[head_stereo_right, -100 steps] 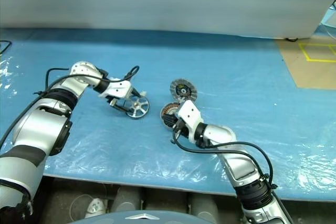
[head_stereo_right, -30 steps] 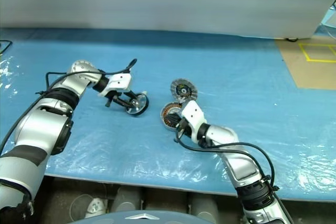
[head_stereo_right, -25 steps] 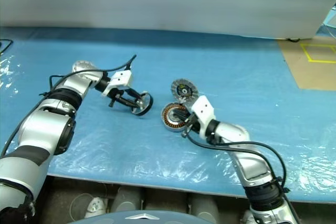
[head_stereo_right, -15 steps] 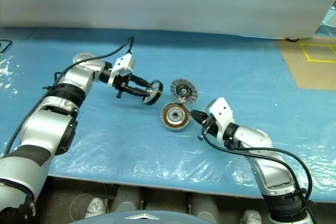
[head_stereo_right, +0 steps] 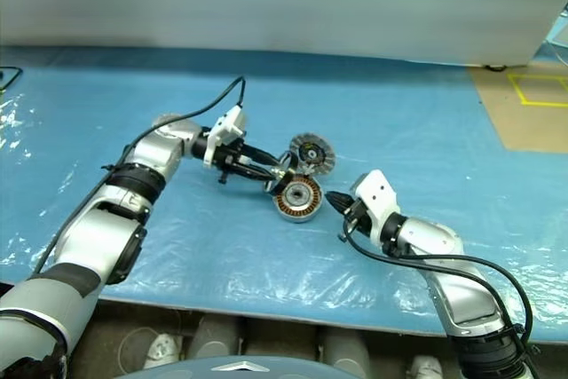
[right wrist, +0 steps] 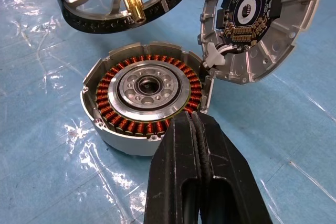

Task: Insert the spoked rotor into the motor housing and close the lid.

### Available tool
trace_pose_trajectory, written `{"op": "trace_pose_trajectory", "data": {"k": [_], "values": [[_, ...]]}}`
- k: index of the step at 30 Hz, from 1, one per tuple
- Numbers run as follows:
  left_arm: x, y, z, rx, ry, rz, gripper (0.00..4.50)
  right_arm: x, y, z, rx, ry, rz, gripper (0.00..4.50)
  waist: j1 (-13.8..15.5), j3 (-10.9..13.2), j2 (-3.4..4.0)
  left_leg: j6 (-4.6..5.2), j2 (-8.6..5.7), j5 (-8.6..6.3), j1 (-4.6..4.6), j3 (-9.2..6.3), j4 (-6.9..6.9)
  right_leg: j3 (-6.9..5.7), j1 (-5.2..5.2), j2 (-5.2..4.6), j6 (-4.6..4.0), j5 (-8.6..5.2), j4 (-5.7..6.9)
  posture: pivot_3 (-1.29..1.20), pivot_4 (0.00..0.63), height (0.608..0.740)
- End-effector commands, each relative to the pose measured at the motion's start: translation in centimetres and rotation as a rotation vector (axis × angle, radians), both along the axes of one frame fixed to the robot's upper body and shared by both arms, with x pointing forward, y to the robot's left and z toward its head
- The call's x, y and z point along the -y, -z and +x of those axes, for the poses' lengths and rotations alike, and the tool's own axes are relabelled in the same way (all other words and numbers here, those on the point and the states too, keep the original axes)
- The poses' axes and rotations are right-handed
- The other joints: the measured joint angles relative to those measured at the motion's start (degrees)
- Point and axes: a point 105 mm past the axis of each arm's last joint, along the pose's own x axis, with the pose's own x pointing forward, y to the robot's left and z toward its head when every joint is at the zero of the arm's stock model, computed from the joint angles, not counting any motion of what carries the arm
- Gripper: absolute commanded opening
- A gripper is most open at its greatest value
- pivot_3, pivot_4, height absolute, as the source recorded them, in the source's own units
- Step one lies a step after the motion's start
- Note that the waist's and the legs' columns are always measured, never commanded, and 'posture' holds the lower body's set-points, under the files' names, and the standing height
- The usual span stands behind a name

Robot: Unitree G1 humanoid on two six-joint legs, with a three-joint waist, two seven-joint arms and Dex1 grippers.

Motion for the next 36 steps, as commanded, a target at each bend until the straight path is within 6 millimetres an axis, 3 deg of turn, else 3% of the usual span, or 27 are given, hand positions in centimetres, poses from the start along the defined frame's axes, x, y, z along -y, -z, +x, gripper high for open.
{"op": "trace_pose_trajectory", "data": {"k": [1, 16, 36], "values": [[0.5, -1.0, 0.3, 0.041, -0.012, -0.062, 1.31, -0.3, -0.8, -0.1, 0.042, -0.011, 0.009, 0.0, 0.0, 0.0, 0.0, 0.0, 0.0, 0.0, 0.0, 0.0, 0.0, 0.0, 0.0, 0.0, 0.0, 0.0, 0.0, 0.0, 0.15, 0.74], [0.7, 1.2, -0.1, 0.035, -0.004, 0.001, 1.31, -0.4, -0.6, -0.2, 0.041, -0.012, -0.002, 0.0, 0.0, 0.0, 0.0, 0.0, 0.0, 0.0, 0.01, 0.0, -0.01, 0.0, 0.0, 0.0, 0.0, 0.0, -0.02, 0.0, 0.15, 0.74], [0.8, 1.9, 0.0, 0.084, 0.016, 0.079, 1.31, -0.4, -0.7, 0.0, 0.053, -0.009, -0.006, 0.0, -0.1, 0.0, 0.0, 0.01, 0.01, 0.0, 0.04, 0.0, 0.0, 0.01, 0.02, 0.0, 0.0, 0.0, -0.01, 0.0, 0.15, 0.74]]}}
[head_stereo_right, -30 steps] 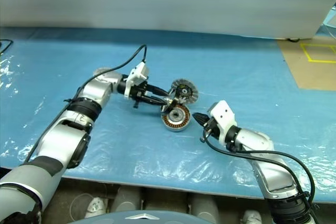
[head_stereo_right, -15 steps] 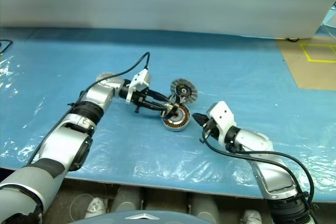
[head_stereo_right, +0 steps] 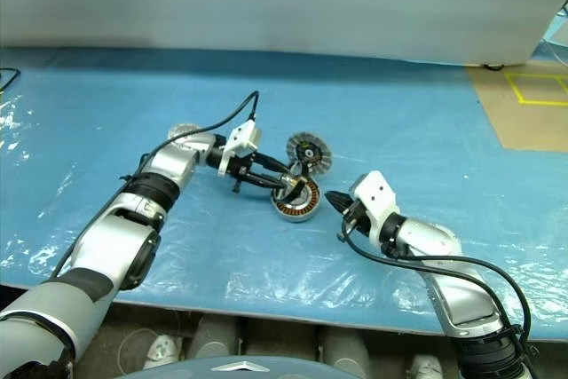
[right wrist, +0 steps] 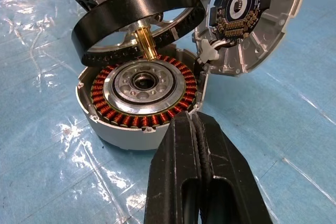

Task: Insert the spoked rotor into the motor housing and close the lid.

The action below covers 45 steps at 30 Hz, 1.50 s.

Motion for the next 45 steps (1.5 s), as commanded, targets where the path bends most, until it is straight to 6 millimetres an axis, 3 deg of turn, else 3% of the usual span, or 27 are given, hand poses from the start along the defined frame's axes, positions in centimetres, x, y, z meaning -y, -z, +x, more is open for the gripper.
{"op": "trace_pose_trajectory", "data": {"k": [1, 3, 13, 22, 25, 27, 36, 42, 45], "values": [[-0.6, 0.0, 0.1, 0.015, 0.009, 0.042, 1.31, -0.4, -0.8, 0.0, 0.042, -0.017, 0.007, 0.0, 0.0, 0.0, 0.0, 0.0, 0.0, 0.0, 0.0, 0.0, 0.0, 0.0, 0.0, 0.0, 0.0, 0.0, 0.0, 0.0, 0.15, 0.74], [-0.5, 0.1, 0.1, 0.017, 0.017, 0.051, 1.31, -0.4, -0.9, 0.1, 0.044, -0.018, 0.006, 0.0, 0.0, 0.0, 0.0, 0.0, 0.0, 0.0, 0.0, 0.0, 0.0, 0.0, 0.0, 0.0, 0.0, 0.0, 0.0, 0.0, 0.15, 0.74], [-0.5, 0.0, 0.3, 0.07, 0.03, 0.099, 4.46, -0.5, -0.6, 0.1, 0.047, -0.023, -0.005, 0.0, 0.0, 0.0, 0.0, 0.0, 0.0, 0.0, -0.02, 0.0, -0.01, 0.0, 0.0, 0.0, 0.0, 0.0, -0.02, 0.0, 0.15, 0.74], [-0.1, -1.3, 0.8, 0.069, 0.005, 0.043, 4.49, -0.5, -0.4, 0.2, 0.047, -0.025, -0.015, 0.0, 0.0, 0.0, 0.0, 0.0, 0.0, 0.0, -0.02, 0.0, -0.01, -0.01, 0.0, 0.0, 0.0, 0.0, -0.02, 0.0, 0.15, 0.74], [0.5, -1.9, 0.5, 0.015, 0.018, -0.025, 3.89, -0.5, -0.4, 0.2, 0.046, -0.025, -0.014, 0.0, 0.0, 0.0, 0.0, 0.0, -0.01, 0.0, -0.02, 0.0, -0.01, 0.0, 0.0, 0.0, 0.0, 0.0, -0.02, 0.0, 0.15, 0.74], [0.7, -1.9, 0.2, -0.008, 0.024, -0.05, 3.27, -0.4, 0.0, 0.1, 0.04, -0.022, -0.024, 0.0, 0.0, 0.0, 0.0, 0.0, -0.01, 0.0, -0.02, 0.0, -0.01, -0.01, 0.0, 0.0, 0.0, 0.0, -0.02, 0.0, 0.15, 0.74], [1.6, 0.2, -0.1, -0.009, -0.067, -0.102, 0.12, 0.1, -0.6, -0.1, 0.053, 0.003, 0.001, 0.0, 0.0, 0.0, 0.0, 0.02, 0.0, 0.0, -0.03, 0.0, -0.02, -0.01, 0.0, 0.0, -0.05, -0.03, -0.04, 0.0, 0.15, 0.74], [2.5, 1.1, -0.5, -0.023, -0.095, -0.123, 0.02, 0.0, -1.6, -0.8, 0.064, -0.006, 0.073, 0.0, 0.1, 0.0, 0.0, 0.02, 0.01, 0.0, -0.05, 0.0, -0.01, -0.01, 0.0, -0.01, -0.12, -0.07, -0.07, 0.0, 0.15, 0.74], [2.8, 2.8, -0.7, -0.028, -0.119, -0.072, 0.02, 0.2, -1.7, -1.4, 0.06, -0.019, 0.061, 0.0, 0.1, 0.0, 0.0, 0.03, 0.01, 0.0, -0.05, 0.0, -0.03, -0.01, 0.0, -0.01, -0.06, -0.04, -0.09, 0.0, 0.15, 0.74]]}}
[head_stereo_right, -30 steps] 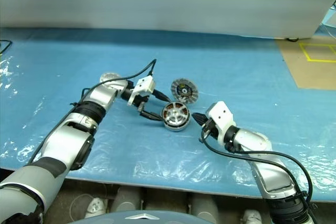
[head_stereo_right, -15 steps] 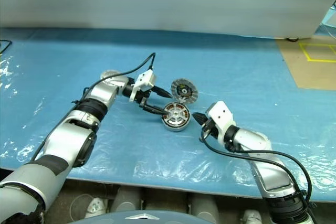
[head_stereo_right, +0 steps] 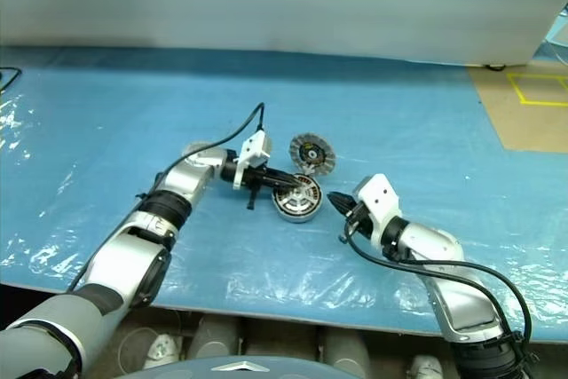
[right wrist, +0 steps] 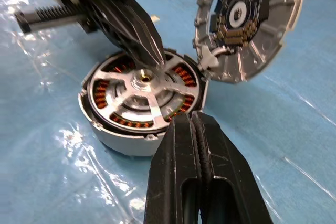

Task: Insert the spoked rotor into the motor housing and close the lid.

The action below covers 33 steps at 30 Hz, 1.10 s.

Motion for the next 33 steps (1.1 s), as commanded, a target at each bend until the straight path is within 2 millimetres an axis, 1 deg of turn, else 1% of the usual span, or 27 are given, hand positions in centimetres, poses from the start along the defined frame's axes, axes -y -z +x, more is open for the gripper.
{"op": "trace_pose_trajectory", "data": {"k": [1, 3, 6, 7, 9, 10, 12, 14, 18, 20, 23, 25, 27, 29, 33], "values": [[0.2, 1.2, -0.2, 0.036, -0.008, 0.065, 0.02, 0.1, -1.4, -0.7, 0.043, -0.026, 0.003, 0.0, 0.0, 0.0, 0.0, 0.0, 0.0, 0.0, 0.0, 0.0, 0.0, 0.0, 0.0, 0.0, 0.02, 0.01, 0.0, 0.0, 0.15, 0.74], [-0.1, 3.0, -0.7, 0.039, 0.002, 0.15, 0.02, 0.1, -1.6, -1.0, 0.043, -0.028, 0.001, 0.0, 0.0, 0.0, 0.03, 0.0, 0.0, 0.0, 0.02, 0.0, -0.01, 0.0, 0.03, 0.0, 0.04, 0.02, -0.02, 0.0, 0.15, 0.74], [-0.1, 3.7, -0.5, 0.034, -0.038, 0.174, 0.02, 0.1, -2.0, -1.3, 0.046, -0.026, 0.017, 0.0, 0.1, -0.1, 0.18, 0.0, 0.0, -0.01, 0.21, 0.01, -0.1, -0.01, 0.47, 0.0, -0.15, -0.11, -0.28, 0.0, 0.15, 0.74], [-0.1, 3.5, -0.4, 0.035, -0.046, 0.164, 0.02, 0.2, -2.1, -1.3, 0.055, -0.022, 0.016, 0.0, 0.1, -0.1, 0.19, 0.0, 0.0, -0.01, 0.34, 0.01, -0.19, -0.01, 0.63, 0.0, -0.12, -0.1, -0.45, 0.0, 0.15, 0.74], [0.3, 2.9, -0.5, 0.029, -0.037, 0.122, 0.02, 0.2, -2.5, -1.2, 0.087, -0.01, 0.009, 0.0, 0.2, -0.1, 0.18, 0.02, -0.03, -0.03, 0.96, 0.06, -0.33, 0.01, 1.14, -0.08, -0.06, -0.09, -0.7, 0.0, 0.15, 0.74], [0.4, 2.6, -0.6, 0.023, -0.027, 0.103, 0.02, 0.2, -2.5, -1.1, 0.096, -0.006, 0.005, 0.0, 0.2, -0.1, 0.18, 0.04, -0.04, -0.03, 1.02, 0.07, -0.37, 0.03, 1.23, -0.13, -0.04, -0.1, -0.72, 0.0, 0.15, 0.74], [0.2, 2.5, -1.0, -0.002, -0.002, 0.099, 0.02, 0.0, -2.4, -1.3, 0.108, -0.024, -0.019, 0.0, 0.2, -0.1, 0.19, 0.03, -0.03, -0.03, 1.04, 0.08, -0.45, 0.05, 1.18, -0.21, -0.03, -0.11, -0.73, 0.0, 0.15, 0.74], [-0.3, 2.6, -0.9, -0.008, -0.009, 0.129, 0.02, 0.0, -2.3, -1.5, 0.104, -0.034, -0.024, 0.0, 0.2, -0.1, 0.19, 0.02, -0.03, -0.02, 1.0, 0.08, -0.45, 0.04, 1.05, -0.19, -0.03, -0.11, -0.73, 0.0, 0.15, 0.74], [-1.5, 2.7, 0.2, 0.005, -0.092, 0.171, 0.02, 0.4, -2.6, -1.3, 0.101, -0.027, -0.015, 0.0, -0.1, -0.1, 0.2, 0.01, -0.07, -0.01, 0.88, 0.08, -0.57, 0.03, 0.9, -0.04, -0.03, -0.11, -0.73, 0.0, 0.15, 0.74], [-1.9, 2.9, 0.0, -0.022, -0.086, 0.186, 0.02, 0.4, -2.6, -1.3, 0.102, -0.026, -0.015, 0.0, -0.2, -0.1, 0.2, 0.0, -0.05, -0.02, 0.9, 0.08, -0.63, 0.02, 0.91, 0.0, -0.06, -0.13, -0.71, 0.0, 0.15, 0.74], [-2.3, 3.1, -1.1, -0.058, -0.033, 0.209, 0.02, 0.3, -2.4, -1.2, 0.098, -0.033, -0.023, 0.0, -0.3, -0.1, 0.21, 0.0, -0.04, -0.02, 0.93, 0.11, -0.62, 0.03, 0.9, -0.01, -0.06, -0.14, -0.76, 0.0, 0.15, 0.74], [-2.3, 2.8, -1.3, -0.074, -0.033, 0.192, 0.02, 0.3, -2.3, -1.1, 0.098, -0.036, -0.027, 0.0, -0.2, -0.1, 0.21, 0.0, -0.05, -0.02, 0.96, 0.11, -0.62, 0.04, 0.9, -0.03, -0.07, -0.15, -0.77, 0.0, 0.15, 0.74], [-2.4, 3.0, -1.8, -0.083, -0.009, 0.203, 0.02, 0.3, -2.4, -0.9, 0.1, -0.036, -0.026, 0.0, -0.1, -0.1, 0.21, 0.0, -0.05, -0.02, 0.95, 0.11, -0.62, 0.04, 0.9, -0.04, -0.07, -0.15, -0.79, 0.0, 0.15, 0.74], [-2.2, 3.0, -2.0, -0.06, 0.002, 0.195, 0.02, 0.3, -2.4, -0.8, 0.102, -0.037, -0.026, 0.0, -0.1, -0.1, 0.22, 0.0, -0.04, -0.02, 0.94, 0.11, -0.63, 0.04, 0.88, -0.03, -0.07, -0.15, -0.79, 0.0, 0.15, 0.74], [-0.8, 1.1, -1.7, -0.036, -0.009, 0.076, 0.02, 0.4, -2.3, -0.7, 0.098, -0.038, -0.031, 0.0, 0.1, -0.1, 0.22, 0.0, -0.05, -0.02, 0.9, 0.11, -0.64, 0.04, 0.88, -0.04, -0.07, -0.16, -0.8, 0.0, 0.15, 0.74]]}}
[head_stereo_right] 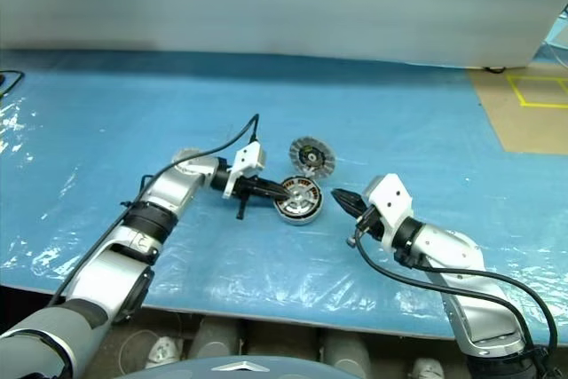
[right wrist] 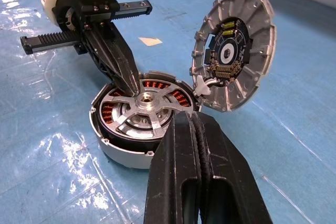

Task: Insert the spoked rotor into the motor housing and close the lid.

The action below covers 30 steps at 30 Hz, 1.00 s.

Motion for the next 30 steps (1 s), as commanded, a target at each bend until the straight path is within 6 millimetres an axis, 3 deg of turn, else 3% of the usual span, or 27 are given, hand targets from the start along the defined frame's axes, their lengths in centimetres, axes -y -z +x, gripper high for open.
{"op": "trace_pose_trajectory", "data": {"k": [1, 6, 10, 14, 19, 27, 30], "values": [[1.2, -0.4, -0.3, -0.011, 0.007, -0.057, 0.02, -0.1, -0.5, 0.0, 0.03, -0.018, -0.008, 0.0, 0.1, 0.0, 0.0, 0.0, 0.0, 0.0, -0.04, 0.0, 0.0, 0.0, -0.02, -0.01, 0.0, 0.0, 0.0, 0.0, 0.15, 0.74], [2.5, -3.2, 0.0, -0.037, -0.001, -0.207, 0.02, -0.2, -0.1, 0.0, 0.021, -0.021, -0.008, 0.0, 0.0, 0.0, 0.0, 0.01, -0.02, 0.01, -0.31, 0.0, 0.04, 0.0, -0.27, -0.02, 0.01, 0.01, 0.03, 0.0, 0.15, 0.74], [2.8, -3.3, 0.1, -0.039, 0.003, -0.208, 0.02, -0.3, 0.2, -0.1, 0.014, -0.022, -0.014, 0.0, -0.3, 0.0, 0.0, 0.03, -0.01, 0.03, -0.77, -0.03, 0.11, -0.01, -0.71, 0.04, 0.07, 0.06, 0.13, 0.0, 0.15, 0.74], [3.1, -1.1, 0.1, -0.014, -0.005, -0.081, 0.02, -0.3, 0.4, -0.1, 0.011, -0.02, -0.019, 0.0, -0.3, 0.0, 0.0, 0.04, -0.01, 0.03, -0.86, -0.04, 0.09, -0.04, -0.73, 0.05, 0.23, 0.16, 0.13, 0.0, 0.15, 0.74], [2.0, 2.5, -0.4, -0.014, -0.001, 0.12, 0.02, -0.4, 0.4, -0.1, 0.014, -0.018, -0.021, 0.0, -0.2, 0.0, 0.02, 0.02, -0.01, 0.02, -0.82, -0.07, 0.11, -0.04, -0.6, 0.04, 0.25, 0.17, 0.13, 0.0, 0.15, 0.74], [2.7, 2.4, 0.6, -0.021, -0.108, 0.089, 0.02, -0.6, 0.5, 0.0, 0.014, -0.018, -0.021, 0.0, 0.0, 0.0, 0.06, 0.02, -0.01, 0.0, 0.0, -0.03, 0.13, -0.01, 0.14, -0.03, 0.03, 0.0, 0.06, 0.0, 0.15, 0.74], [3.8, 1.3, 0.9, -0.06, -0.15, 0.009, 0.02, -0.7, 0.4, 0.2, 0.017, -0.018, -0.02, 0.0, 0.0, 0.0, 0.06, 0.02, 0.0, -0.01, 0.06, -0.03, 0.13, 0.01, 0.25, -0.07, 0.04, -0.01, 0.06, 0.0, 0.15, 0.74]]}}
